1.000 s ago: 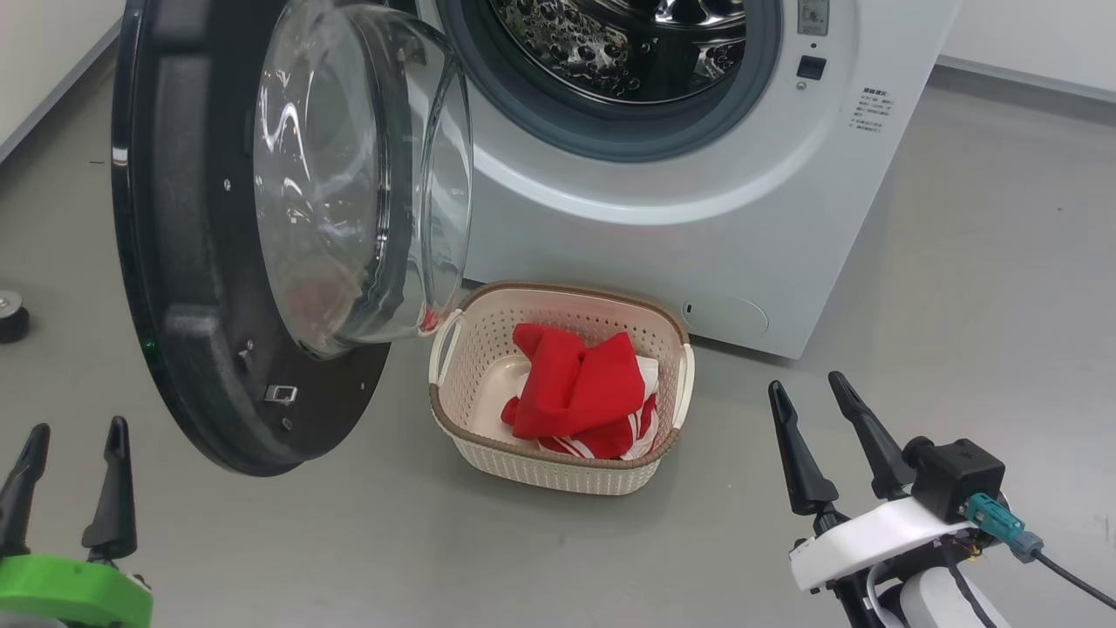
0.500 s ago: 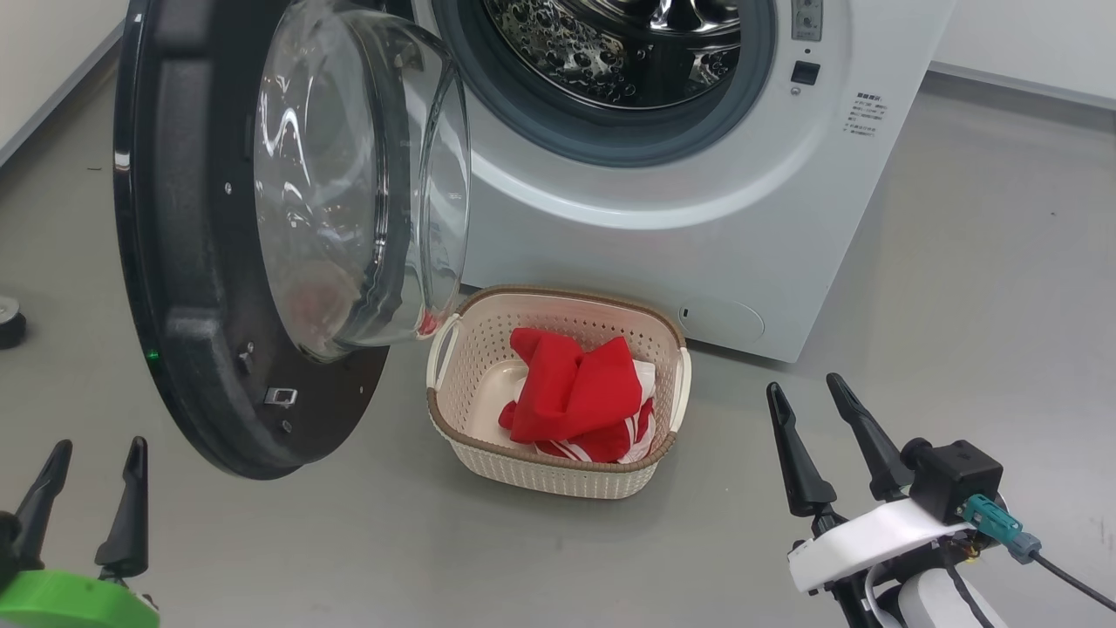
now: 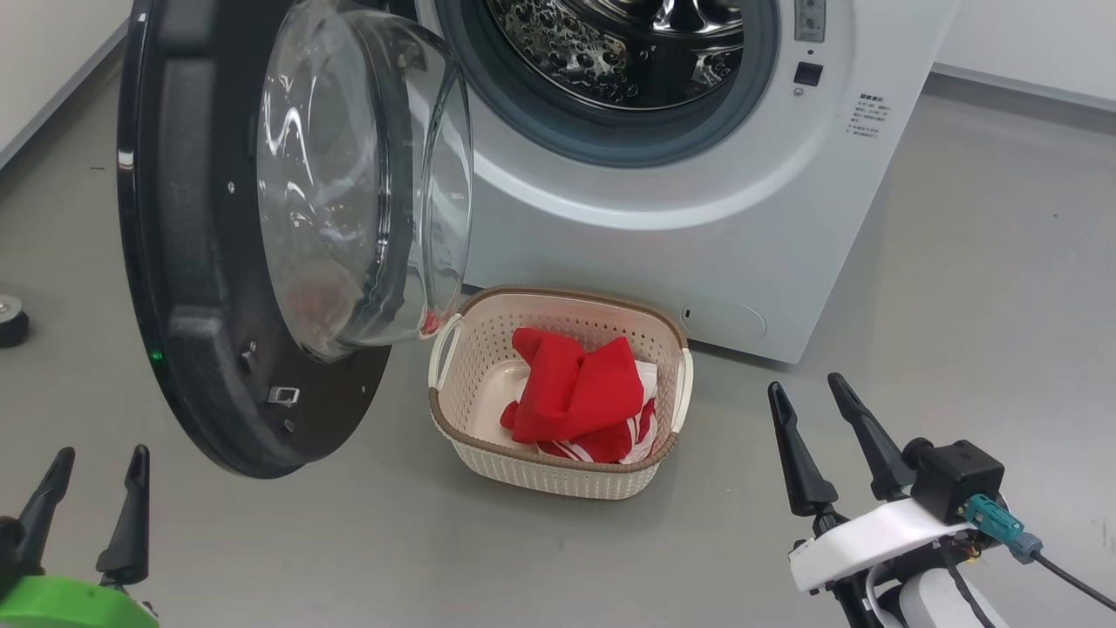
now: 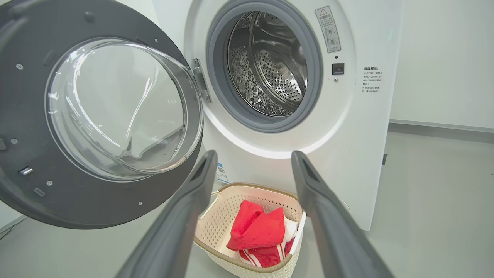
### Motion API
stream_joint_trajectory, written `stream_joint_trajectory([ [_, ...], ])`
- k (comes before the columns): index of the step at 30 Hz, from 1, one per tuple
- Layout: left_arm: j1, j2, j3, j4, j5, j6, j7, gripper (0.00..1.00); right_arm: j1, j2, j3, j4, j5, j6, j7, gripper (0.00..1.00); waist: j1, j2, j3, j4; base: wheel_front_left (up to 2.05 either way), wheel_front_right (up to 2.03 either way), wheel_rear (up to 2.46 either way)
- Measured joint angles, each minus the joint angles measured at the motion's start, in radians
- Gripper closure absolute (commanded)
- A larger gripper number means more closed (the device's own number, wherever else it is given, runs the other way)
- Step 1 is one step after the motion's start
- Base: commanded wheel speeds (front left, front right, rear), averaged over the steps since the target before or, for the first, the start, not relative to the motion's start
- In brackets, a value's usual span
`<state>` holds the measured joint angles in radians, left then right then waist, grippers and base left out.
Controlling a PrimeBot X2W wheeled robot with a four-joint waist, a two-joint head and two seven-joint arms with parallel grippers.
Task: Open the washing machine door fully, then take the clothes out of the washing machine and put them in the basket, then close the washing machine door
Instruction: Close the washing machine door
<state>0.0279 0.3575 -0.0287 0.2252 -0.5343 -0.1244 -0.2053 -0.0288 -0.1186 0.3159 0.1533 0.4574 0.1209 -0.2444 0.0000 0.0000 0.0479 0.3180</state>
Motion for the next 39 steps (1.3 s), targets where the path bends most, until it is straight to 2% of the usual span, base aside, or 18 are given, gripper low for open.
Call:
stream_joint_trajectory([
  [18, -0.002, 0.011, -0.007, 0.018, -0.016, -0.001, -0.021, 0.0, 0.002, 0.005, -0.003, 0.0, 0.0, 0.0, 0.0, 0.0, 0.0, 0.0, 0.01, 0.001, 0.0, 0.0, 0.0],
  [19, -0.003, 0.01, -0.008, 0.018, -0.029, -0.001, -0.021, 0.53, 0.002, 0.005, -0.004, 0.0, 0.0, 0.0, 0.0, 0.0, 0.0, 0.0, 0.01, 0.001, 0.0, 0.0, 0.0],
  [20, -0.003, 0.01, -0.009, 0.018, -0.037, -0.001, -0.021, 1.0, 0.002, 0.005, -0.004, 0.0, 0.0, 0.0, 0.0, 0.0, 0.0, 0.0, 0.011, 0.001, 0.0, 0.0, 0.0],
  [30, -0.018, 0.021, -0.01, 0.007, -0.07, -0.001, -0.022, 1.0, 0.002, 0.005, -0.007, -0.001, 0.0, 0.0, 0.0, 0.0, 0.0, 0.0, 0.016, 0.002, 0.0, 0.0, 0.0],
  [34, -0.052, 0.012, 0.017, -0.005, -0.162, -0.001, -0.015, 1.0, 0.002, 0.007, -0.01, -0.001, 0.0, 0.0, 0.0, 0.0, 0.0, 0.0, 0.019, 0.002, 0.0, 0.0, 0.0],
  [39, -0.093, 0.005, 0.062, -0.004, -0.272, -0.001, 0.044, 1.0, 0.002, 0.007, -0.011, -0.002, 0.0, 0.0, 0.0, 0.0, 0.0, 0.0, 0.024, 0.003, 0.0, 0.0, 0.0],
])
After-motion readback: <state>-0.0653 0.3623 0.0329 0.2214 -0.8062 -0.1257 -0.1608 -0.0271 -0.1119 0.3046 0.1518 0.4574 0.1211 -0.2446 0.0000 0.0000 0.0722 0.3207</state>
